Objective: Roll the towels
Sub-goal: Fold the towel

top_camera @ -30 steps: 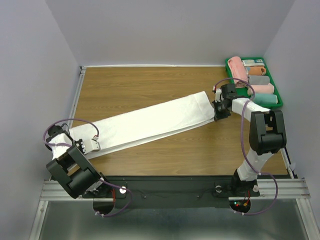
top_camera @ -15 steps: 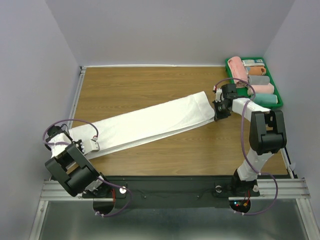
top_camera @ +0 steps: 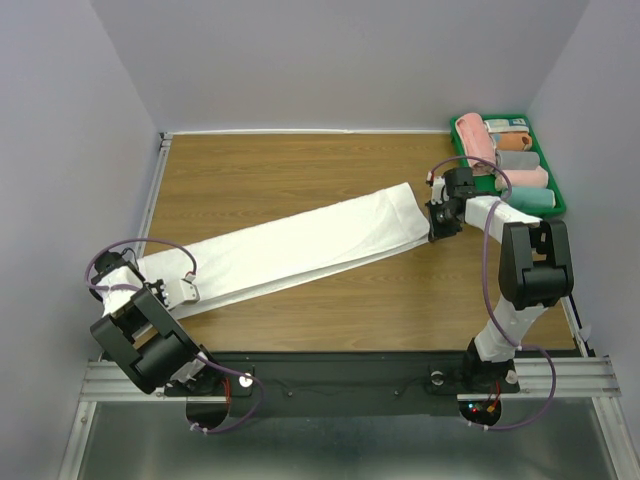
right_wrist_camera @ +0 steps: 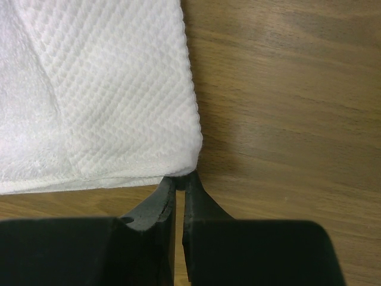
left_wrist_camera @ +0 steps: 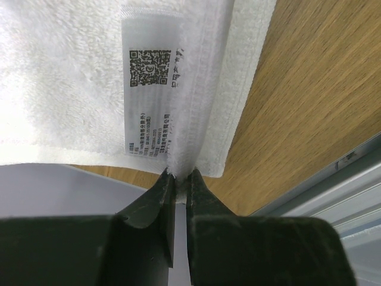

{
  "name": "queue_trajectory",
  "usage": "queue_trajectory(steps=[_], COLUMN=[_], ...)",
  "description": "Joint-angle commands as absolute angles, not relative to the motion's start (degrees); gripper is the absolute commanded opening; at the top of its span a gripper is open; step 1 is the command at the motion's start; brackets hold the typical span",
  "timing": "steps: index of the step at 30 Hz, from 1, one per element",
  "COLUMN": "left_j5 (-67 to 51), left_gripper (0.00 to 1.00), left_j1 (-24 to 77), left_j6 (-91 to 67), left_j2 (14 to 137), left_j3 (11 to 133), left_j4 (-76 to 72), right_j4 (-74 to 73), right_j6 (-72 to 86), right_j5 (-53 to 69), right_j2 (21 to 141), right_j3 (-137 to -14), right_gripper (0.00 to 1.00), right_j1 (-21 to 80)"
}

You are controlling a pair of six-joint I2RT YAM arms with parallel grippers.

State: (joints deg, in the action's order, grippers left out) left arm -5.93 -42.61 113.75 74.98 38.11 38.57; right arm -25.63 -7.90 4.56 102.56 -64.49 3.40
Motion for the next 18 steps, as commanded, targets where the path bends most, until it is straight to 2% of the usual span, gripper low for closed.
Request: queue_trajectory(steps=[1, 4, 5, 7, 8, 10, 13, 14, 15, 16, 18], left_j5=[-1.1, -1.1, -1.2, -2.1, -2.6, -5.2, -8.6, -10.3, -11.1, -11.7, -14.3], left_gripper=[0.0, 0.0, 0.13, 0.31, 0.34, 0.4, 0.6, 0.74, 0.78, 0.82, 0.82], left_j1=[-44.0, -44.0, -44.0, -44.0, -44.0, -44.0, -44.0, -44.0, -43.9, -43.9, -43.9], left_j6=[122.1, 122.1, 122.1, 122.1, 122.1, 122.2, 122.8, 122.9, 123.1, 123.8, 123.7], left_j2=[73.9, 73.8, 73.7, 72.8, 72.3, 70.8, 68.4, 67.7, 66.9, 65.4, 64.3], left_j3=[39.0, 38.9, 38.8, 38.9, 39.1, 40.1, 42.6, 43.0, 43.3, 43.8, 44.3], left_j4=[38.8, 38.8, 38.6, 39.1, 39.9, 42.2, 47.4, 49.5, 50.4, 52.2, 53.2], right_j4=[-27.0, -27.1, -27.4, -28.4, -28.7, -30.1, -34.5, -37.2, -38.5, -41.3, -43.6], right_j6=[-10.7, -10.8, -10.9, -11.3, -11.8, -12.2, -13.5, -14.7, -15.0, -16.2, -17.0], right_j5=[-2.6, -1.9, -1.7, -0.4, -0.4, 3.2, 6.1, 6.9, 7.5, 9.1, 10.5], right_j2=[104.7, 104.8, 104.7, 103.4, 102.7, 100.6, 97.0, 95.4, 94.8, 94.4, 94.0], right_j3=[-62.1, -62.1, -62.1, -62.2, -62.1, -62.6, -65.1, -65.9, -66.7, -68.5, -70.3], right_gripper=[0.01, 0.01, 0.01, 0.03, 0.1, 0.18, 0.37, 0.46, 0.47, 0.53, 0.54], right_j1=[1.2, 1.2, 1.3, 1.2, 1.2, 1.3, 1.3, 1.3, 1.2, 1.2, 1.3])
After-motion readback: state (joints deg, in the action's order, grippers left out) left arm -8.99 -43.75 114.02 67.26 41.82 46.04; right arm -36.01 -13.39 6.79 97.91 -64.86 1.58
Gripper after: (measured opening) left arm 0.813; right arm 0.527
